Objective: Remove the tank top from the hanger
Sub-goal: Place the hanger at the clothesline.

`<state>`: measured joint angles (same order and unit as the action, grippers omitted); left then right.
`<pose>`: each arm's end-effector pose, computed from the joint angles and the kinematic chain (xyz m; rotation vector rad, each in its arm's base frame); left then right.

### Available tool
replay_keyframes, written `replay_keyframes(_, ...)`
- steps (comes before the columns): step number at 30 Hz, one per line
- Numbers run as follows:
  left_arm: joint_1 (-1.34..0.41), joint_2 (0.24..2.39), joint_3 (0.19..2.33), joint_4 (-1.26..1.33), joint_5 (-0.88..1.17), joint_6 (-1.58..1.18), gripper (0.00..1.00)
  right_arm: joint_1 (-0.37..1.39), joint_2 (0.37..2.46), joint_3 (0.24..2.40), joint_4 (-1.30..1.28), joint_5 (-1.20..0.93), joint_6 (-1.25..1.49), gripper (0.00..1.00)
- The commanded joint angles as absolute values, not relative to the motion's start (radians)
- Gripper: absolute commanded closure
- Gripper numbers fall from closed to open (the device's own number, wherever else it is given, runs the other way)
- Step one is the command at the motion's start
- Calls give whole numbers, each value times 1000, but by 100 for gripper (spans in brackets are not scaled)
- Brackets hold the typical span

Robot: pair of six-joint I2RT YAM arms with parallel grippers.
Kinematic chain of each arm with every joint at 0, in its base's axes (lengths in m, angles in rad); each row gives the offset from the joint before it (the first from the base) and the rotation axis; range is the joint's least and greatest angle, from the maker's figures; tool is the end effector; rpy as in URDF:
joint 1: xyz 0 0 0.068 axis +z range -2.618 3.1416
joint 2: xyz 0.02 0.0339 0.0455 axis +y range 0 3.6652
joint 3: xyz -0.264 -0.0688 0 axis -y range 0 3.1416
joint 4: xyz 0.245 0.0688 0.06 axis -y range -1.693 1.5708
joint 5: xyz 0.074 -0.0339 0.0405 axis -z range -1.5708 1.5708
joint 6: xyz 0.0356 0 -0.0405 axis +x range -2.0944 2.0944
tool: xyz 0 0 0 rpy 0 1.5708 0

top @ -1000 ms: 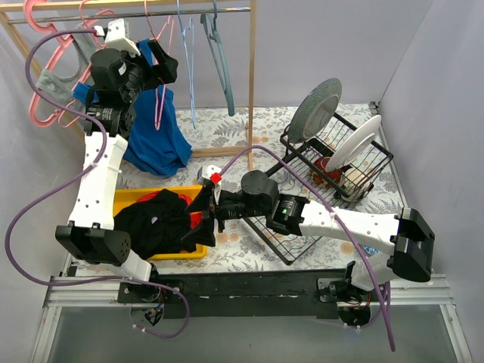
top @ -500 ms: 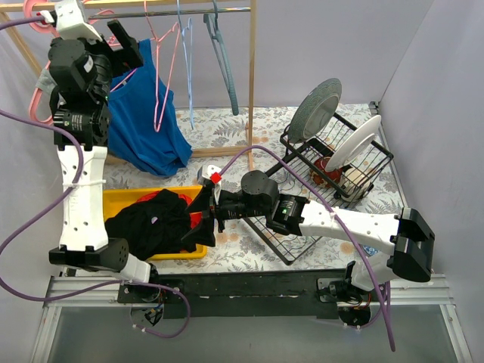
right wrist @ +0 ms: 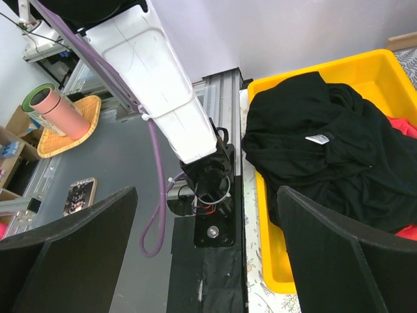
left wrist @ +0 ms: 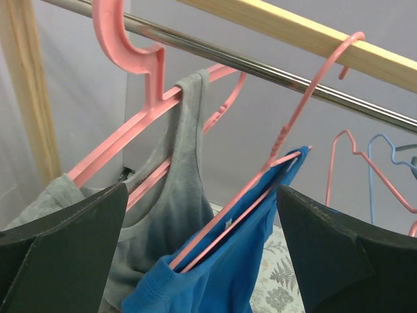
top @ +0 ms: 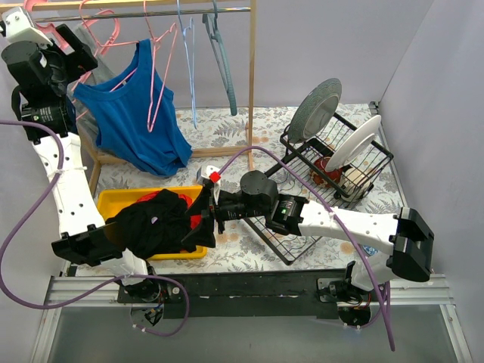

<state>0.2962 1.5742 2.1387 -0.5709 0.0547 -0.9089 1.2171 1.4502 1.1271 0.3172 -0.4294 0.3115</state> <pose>0.2926 0.0873 0.5586 -0.8714 1.3435 -0.5214 0.1059 0.3297 0.3541 -1.1123 1.4148 1.4869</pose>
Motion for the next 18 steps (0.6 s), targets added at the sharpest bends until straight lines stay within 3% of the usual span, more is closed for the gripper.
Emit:
replay_keyframes(1,324,1554,2097,-512,276,-940,4,1213,1460,1140,350,-440,318,4)
replay_keyframes(10,342,1554,1984,-462,339,-910,11,1213,1456,1132,351,-437,311,4)
replay_keyframes(17,342,1565,1976,-428,468,-908,24,1213,1434,1120,345,-416,299,4)
replay_keyframes(18,342,1565,1979,-429,492,-911,31,1213,1433,1114,345,-414,299,4)
